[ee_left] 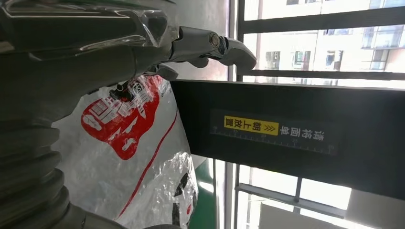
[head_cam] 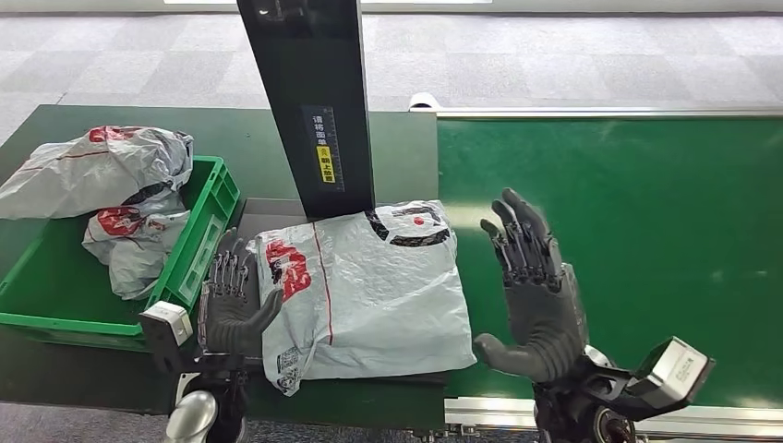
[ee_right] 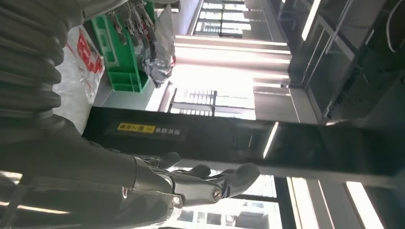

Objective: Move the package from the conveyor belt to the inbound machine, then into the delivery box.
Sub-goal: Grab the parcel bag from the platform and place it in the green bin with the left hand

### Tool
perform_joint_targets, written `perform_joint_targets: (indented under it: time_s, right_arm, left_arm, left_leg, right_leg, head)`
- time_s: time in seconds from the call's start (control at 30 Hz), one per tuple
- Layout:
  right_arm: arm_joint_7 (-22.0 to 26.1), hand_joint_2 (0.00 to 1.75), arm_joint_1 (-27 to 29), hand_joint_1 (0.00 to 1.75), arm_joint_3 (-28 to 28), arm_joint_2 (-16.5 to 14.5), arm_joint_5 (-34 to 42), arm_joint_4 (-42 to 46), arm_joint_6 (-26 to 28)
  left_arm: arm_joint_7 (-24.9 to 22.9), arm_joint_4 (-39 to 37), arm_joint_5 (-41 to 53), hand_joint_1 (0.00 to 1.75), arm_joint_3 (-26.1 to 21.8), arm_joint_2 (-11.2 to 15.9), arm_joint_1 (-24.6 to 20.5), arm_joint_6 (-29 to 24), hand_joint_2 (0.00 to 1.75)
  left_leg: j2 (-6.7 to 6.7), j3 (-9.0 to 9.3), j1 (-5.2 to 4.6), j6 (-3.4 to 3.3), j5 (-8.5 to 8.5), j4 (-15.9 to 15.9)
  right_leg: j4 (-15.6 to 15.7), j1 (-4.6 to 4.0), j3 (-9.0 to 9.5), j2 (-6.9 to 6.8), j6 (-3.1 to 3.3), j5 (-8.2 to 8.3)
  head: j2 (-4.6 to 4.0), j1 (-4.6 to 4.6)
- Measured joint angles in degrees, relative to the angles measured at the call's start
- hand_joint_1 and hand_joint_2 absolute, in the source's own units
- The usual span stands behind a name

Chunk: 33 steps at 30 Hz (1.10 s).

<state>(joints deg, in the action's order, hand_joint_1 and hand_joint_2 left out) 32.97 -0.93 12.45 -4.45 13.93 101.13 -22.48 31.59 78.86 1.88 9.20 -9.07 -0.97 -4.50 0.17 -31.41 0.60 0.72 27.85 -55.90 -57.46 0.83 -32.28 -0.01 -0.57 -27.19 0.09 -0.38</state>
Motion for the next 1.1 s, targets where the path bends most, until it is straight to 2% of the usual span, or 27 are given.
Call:
perform_joint_targets:
  time_s: [0.2, 0.47, 0.53, 0.67, 0.77, 0.9, 1.1]
  right_arm:
    - [0.7, 1.75, 6.1, 0.00, -9.9, -0.8, 1.1, 5.2, -1.7]
    - [0.7, 1.75, 8.0, 0.00, -14.7, -2.1, 1.9, 7.9, -2.0]
    - [0.7, 1.75, 8.0, 0.00, -16.2, -2.8, 3.6, 8.4, -2.9]
    - [-1.6, 1.75, 8.0, 0.00, -20.0, -5.0, 5.2, 9.0, -6.0]
    - [-3.1, 1.75, 7.7, 0.00, -21.3, -6.7, 4.1, 8.7, -6.8]
    - [-3.6, 1.75, 6.9, 0.00, -22.0, -8.0, 3.8, 7.7, -6.9]
    - [-4.1, 1.75, 5.9, 0.00, -22.6, -8.7, 4.2, 6.2, -6.9]
  left_arm:
    - [-0.8, 1.6, 2.6, 0.00, 0.1, -0.7, 1.6, 1.7, 1.75]
    - [-2.4, 2.1, 5.8, 0.00, 0.4, -1.1, 1.8, 1.8, 1.75]
    - [-5.7, 2.0, 14.1, 0.00, 1.2, -0.9, 1.8, 0.4, 1.75]
    - [-17.2, -0.2, 43.6, 0.00, 5.9, -0.3, 0.7, -3.4, 1.75]
    - [-22.3, -4.4, 56.8, 0.00, 9.5, -0.4, -1.6, -4.1, 1.75]
    - [-26.4, -10.0, 63.5, 0.00, 12.4, -0.9, -4.6, -2.1, 1.75]
    - [-28.0, -15.2, 66.0, 0.00, 13.3, -1.6, -7.5, -0.8, 1.75]
  left_leg:
    - [0.02, -0.03, -0.02, -0.03, 0.05, 0.0]
    - [0.04, 0.06, 0.00, -0.01, 0.03, 0.0]
    - [0.03, 0.06, -0.01, -0.01, 0.02, 0.0]
    - [0.02, 0.04, -0.03, -0.02, 0.03, 0.0]
    - [0.02, 0.04, -0.03, -0.02, 0.03, 0.0]
    - [0.02, 0.06, -0.02, -0.02, 0.03, 0.0]
    - [-0.03, 0.07, -0.02, -0.01, 0.02, 0.0]
  right_leg:
    - [0.0, 0.02, -0.01, 0.01, -0.02, -0.01]
    - [0.0, 0.00, 0.04, 0.01, -0.01, -0.01]
    - [0.0, 0.01, 0.04, 0.00, -0.01, -0.01]
    - [0.0, 0.04, 0.04, 0.01, -0.02, -0.01]
    - [0.0, 0.04, 0.05, 0.00, -0.02, -0.01]
    - [0.0, 0.03, 0.06, 0.00, -0.01, 0.00]
    - [0.0, 0.03, 0.09, 0.00, -0.01, 0.00]
  head:
    - [0.00, -0.02]
    - [0.00, -0.02]
    - [0.00, -0.02]
    - [0.00, -0.02]
    - [0.00, -0.02]
    - [0.00, -0.03]
    - [0.00, -0.04]
